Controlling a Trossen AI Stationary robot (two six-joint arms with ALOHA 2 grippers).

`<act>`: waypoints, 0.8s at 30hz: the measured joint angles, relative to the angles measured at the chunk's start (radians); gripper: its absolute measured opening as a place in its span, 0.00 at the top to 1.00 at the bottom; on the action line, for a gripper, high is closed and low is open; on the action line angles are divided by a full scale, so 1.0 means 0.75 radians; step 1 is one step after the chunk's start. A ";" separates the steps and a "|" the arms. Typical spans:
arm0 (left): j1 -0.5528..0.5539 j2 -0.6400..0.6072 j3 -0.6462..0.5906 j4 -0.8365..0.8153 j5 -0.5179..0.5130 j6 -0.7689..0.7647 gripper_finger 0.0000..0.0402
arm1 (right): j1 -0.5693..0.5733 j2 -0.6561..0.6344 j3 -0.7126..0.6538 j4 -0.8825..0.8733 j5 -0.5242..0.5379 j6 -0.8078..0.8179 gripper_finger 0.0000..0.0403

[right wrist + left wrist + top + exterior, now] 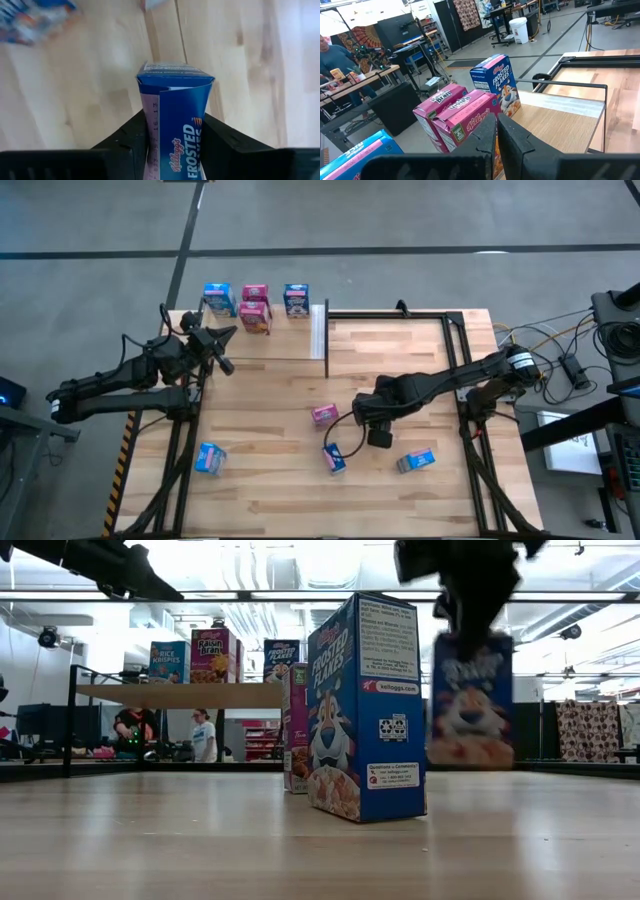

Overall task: Stack cereal on shelf
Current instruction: Put the top blue cereal box on the shelf

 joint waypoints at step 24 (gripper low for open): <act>0.000 0.000 0.000 0.001 0.000 0.005 1.00 | -0.289 0.010 0.706 0.147 0.191 -0.570 0.68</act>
